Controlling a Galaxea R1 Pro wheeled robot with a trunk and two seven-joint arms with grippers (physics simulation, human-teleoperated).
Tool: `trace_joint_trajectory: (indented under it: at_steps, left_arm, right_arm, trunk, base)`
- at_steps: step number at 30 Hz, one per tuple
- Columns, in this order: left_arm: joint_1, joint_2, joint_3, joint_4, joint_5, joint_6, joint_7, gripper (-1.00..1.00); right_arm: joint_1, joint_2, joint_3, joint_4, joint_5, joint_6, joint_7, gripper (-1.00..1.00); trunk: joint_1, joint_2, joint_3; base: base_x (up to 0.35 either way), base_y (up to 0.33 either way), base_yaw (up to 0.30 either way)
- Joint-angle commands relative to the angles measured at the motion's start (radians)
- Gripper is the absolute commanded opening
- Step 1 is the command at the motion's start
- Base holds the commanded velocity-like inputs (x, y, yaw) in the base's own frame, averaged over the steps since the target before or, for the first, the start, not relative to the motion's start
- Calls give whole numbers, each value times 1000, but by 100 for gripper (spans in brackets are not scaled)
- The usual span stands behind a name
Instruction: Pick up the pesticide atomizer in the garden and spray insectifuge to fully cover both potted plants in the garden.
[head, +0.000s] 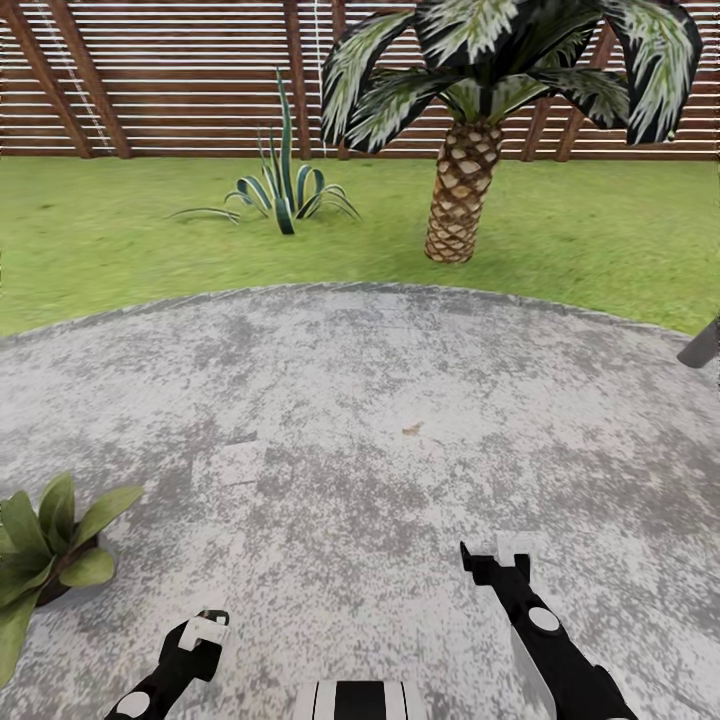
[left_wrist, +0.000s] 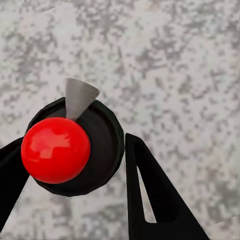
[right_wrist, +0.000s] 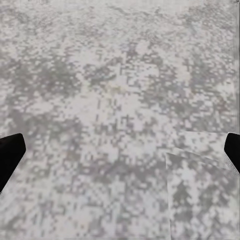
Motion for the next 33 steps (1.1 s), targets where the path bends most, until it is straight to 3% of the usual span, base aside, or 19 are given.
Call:
trace_joint_trajectory:
  at_steps: [1, 16, 21, 24, 27, 33]
  left_arm:
    - [0, 0, -5, 1, -5, -4, 3, -100]
    - [0, -2, -4, 5, -3, 0, 8, -100]
    - [0, -2, -3, 6, 6, -1, 22, -100]
    - [1, -2, -3, 16, 52, -2, 26, -100]
    - [1, -2, -5, 44, 109, -5, 24, -100]
    - [29, 1, -4, 61, 127, -10, 24, -100]
  right_arm:
    - [0, 0, 0, 0, 1, -3, 0, 100]
    - [0, 1, 2, 7, 3, -5, 0, 100]
    - [0, -1, 2, 107, 3, -19, 0, 100]
    - [0, -2, 2, 207, 4, -81, 0, 100]
    - [0, -2, 3, 333, 4, -210, 0, 100]
    - [0, -2, 4, 400, 49, -287, 0, 100]
  trunk:
    - [-1, 0, 3]
    - [-7, 4, 61]
    - [-10, 5, 88]
    - [-11, 5, 105]
    - [-12, 6, 121]
    - [-15, 8, 154]
  base:
    - [0, 0, 0]
    - [0, 0, 0]
    - [0, 0, 0]
    - [0, 0, 0]
    - [0, 0, 0]
    - [0, 0, 0]
